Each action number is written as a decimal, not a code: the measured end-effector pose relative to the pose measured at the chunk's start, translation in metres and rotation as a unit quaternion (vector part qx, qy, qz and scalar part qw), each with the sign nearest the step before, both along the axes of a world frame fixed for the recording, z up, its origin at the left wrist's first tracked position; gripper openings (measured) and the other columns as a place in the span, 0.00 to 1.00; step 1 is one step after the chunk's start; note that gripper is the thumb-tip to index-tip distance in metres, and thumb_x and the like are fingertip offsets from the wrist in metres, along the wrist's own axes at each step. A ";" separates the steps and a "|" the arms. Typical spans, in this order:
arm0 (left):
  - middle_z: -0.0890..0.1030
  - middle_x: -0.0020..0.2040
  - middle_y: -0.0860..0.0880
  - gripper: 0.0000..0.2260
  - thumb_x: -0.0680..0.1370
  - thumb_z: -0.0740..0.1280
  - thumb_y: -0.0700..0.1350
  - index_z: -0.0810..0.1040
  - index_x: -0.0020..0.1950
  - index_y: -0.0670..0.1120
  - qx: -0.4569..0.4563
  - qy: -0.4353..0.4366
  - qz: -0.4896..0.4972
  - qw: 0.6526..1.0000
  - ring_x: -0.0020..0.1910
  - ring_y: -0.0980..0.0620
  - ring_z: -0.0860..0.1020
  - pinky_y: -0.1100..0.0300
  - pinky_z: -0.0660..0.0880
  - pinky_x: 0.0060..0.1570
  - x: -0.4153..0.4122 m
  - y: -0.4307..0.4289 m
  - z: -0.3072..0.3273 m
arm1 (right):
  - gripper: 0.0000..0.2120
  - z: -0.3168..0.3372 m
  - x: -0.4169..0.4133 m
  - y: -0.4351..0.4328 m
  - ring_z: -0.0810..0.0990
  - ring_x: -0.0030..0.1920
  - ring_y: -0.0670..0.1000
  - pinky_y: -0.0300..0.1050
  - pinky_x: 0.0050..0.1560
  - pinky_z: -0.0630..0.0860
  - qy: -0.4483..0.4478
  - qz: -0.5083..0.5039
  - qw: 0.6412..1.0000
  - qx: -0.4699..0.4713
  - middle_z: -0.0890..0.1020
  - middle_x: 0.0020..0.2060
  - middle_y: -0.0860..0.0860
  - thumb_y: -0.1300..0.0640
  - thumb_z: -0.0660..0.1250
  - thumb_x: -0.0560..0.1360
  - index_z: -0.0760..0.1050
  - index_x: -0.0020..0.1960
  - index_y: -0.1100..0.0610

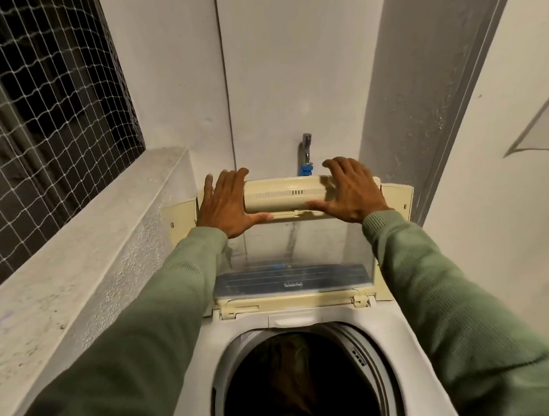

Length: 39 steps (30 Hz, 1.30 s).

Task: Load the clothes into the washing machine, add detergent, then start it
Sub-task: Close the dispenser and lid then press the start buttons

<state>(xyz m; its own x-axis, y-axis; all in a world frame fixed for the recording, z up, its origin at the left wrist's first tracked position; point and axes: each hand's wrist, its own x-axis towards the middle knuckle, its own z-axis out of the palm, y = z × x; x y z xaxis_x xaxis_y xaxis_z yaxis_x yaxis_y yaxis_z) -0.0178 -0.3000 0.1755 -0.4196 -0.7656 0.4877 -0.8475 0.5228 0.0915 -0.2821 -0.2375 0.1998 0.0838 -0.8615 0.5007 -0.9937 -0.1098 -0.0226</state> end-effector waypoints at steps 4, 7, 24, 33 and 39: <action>0.63 0.75 0.44 0.51 0.66 0.67 0.73 0.50 0.78 0.48 0.054 0.001 0.005 0.999 0.77 0.45 0.56 0.46 0.36 0.74 -0.002 0.000 -0.001 | 0.50 -0.009 0.001 -0.008 0.66 0.67 0.55 0.59 0.71 0.59 0.014 -0.009 0.998 0.066 0.69 0.69 0.53 0.23 0.61 0.63 0.60 0.73 0.55; 0.65 0.73 0.44 0.51 0.65 0.67 0.73 0.52 0.78 0.47 0.068 0.007 0.006 0.998 0.75 0.44 0.59 0.44 0.40 0.76 -0.002 0.002 -0.001 | 0.49 -0.017 0.002 -0.009 0.67 0.67 0.55 0.60 0.71 0.59 -0.001 -0.016 0.997 0.079 0.69 0.68 0.53 0.23 0.62 0.64 0.59 0.73 0.54; 0.74 0.58 0.44 0.41 0.65 0.62 0.76 0.69 0.63 0.46 -0.066 0.093 0.032 0.993 0.58 0.44 0.71 0.48 0.60 0.66 0.004 0.063 -0.023 | 0.37 -0.034 0.020 0.060 0.66 0.48 0.50 0.54 0.59 0.65 -0.032 -0.034 0.994 -0.098 0.73 0.50 0.52 0.23 0.57 0.65 0.69 0.57 0.53; 0.80 0.49 0.46 0.39 0.63 0.56 0.79 0.74 0.53 0.46 -0.071 0.020 0.044 0.996 0.47 0.45 0.76 0.49 0.66 0.50 0.025 0.141 -0.024 | 0.37 -0.037 0.023 0.135 0.71 0.39 0.50 0.50 0.50 0.72 -0.008 0.002 0.998 -0.055 0.78 0.41 0.51 0.22 0.59 0.64 0.71 0.50 0.55; 0.83 0.51 0.50 0.33 0.64 0.64 0.76 0.79 0.57 0.54 0.006 0.000 0.024 1.000 0.51 0.46 0.77 0.50 0.65 0.50 0.045 0.209 -0.048 | 0.29 -0.063 0.021 0.201 0.79 0.46 0.55 0.52 0.53 0.73 0.037 0.064 0.997 0.027 0.82 0.46 0.52 0.31 0.66 0.69 0.74 0.55 0.54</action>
